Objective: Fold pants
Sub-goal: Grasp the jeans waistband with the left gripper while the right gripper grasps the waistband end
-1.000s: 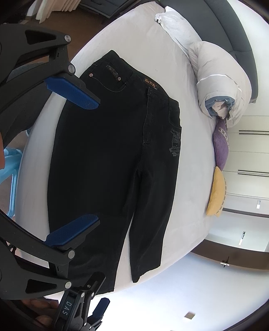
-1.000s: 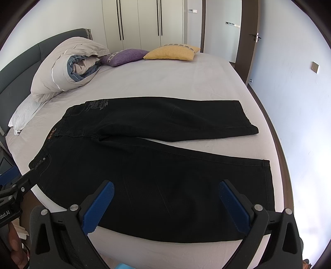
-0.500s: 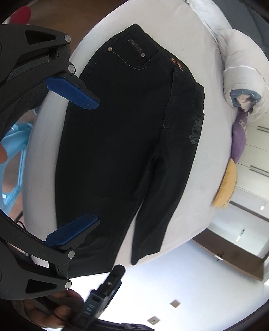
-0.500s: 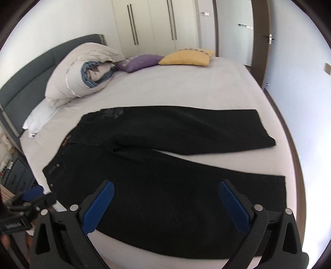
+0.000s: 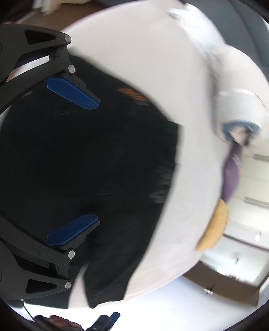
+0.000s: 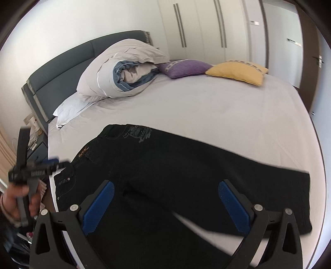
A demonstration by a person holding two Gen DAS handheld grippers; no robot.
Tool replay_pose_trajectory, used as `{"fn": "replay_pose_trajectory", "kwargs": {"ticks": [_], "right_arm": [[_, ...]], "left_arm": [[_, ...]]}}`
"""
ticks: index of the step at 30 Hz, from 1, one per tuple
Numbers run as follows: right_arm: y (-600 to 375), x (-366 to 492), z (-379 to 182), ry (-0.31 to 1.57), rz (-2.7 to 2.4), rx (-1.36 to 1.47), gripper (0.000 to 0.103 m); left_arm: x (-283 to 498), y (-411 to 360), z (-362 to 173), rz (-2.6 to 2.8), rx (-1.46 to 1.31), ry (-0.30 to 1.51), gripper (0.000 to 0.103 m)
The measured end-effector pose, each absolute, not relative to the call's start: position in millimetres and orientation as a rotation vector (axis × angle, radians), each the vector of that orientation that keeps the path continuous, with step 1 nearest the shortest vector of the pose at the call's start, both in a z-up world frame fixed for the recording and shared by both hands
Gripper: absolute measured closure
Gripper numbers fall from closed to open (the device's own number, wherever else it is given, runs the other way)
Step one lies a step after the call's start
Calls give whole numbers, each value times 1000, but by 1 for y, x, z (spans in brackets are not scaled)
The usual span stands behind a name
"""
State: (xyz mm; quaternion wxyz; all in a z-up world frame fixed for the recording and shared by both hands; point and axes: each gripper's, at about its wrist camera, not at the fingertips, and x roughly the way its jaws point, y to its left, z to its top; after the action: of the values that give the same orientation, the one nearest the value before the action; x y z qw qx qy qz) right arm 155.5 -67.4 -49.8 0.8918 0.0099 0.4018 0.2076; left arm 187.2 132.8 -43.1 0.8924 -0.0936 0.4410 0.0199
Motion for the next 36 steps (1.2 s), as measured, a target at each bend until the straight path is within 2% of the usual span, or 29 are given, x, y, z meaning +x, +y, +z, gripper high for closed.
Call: {"fn": "replay_pose_trajectory", "kwargs": {"ticks": [2, 4, 7, 9, 11, 14, 18, 19, 26, 31, 36], "right_arm": [[-66, 185, -53, 849, 491, 9, 3], [-62, 212, -58, 870, 552, -14, 6], [-55, 249, -69, 889, 584, -47, 6], [-53, 271, -79, 900, 603, -44, 6], [-51, 290, -90, 915, 623, -64, 9], [-49, 309, -103, 943, 682, -103, 11], [-51, 334, -117, 956, 731, -160, 14], [-51, 340, -121, 967, 737, -165, 18], [-43, 352, -141, 993, 791, -243, 32], [-32, 362, -156, 1016, 815, -273, 35], [-21, 373, -160, 1025, 833, -297, 36]], "left_arm": [[237, 150, -36, 3, -265, 941, 1], [280, 170, -31, -104, -488, 972, 1], [319, 184, -13, -203, -738, 862, 1], [343, 174, 6, -194, -622, 791, 1], [373, 152, 10, -169, -335, 781, 3], [415, 129, -18, -254, -57, 897, 17], [435, 123, -62, -334, 158, 1030, 17], [444, 127, -79, -329, 220, 1062, 17], [467, 138, -140, -390, 425, 1168, 17], [474, 129, -174, -457, 503, 1231, 17], [488, 135, -182, -514, 434, 1268, 36]]}}
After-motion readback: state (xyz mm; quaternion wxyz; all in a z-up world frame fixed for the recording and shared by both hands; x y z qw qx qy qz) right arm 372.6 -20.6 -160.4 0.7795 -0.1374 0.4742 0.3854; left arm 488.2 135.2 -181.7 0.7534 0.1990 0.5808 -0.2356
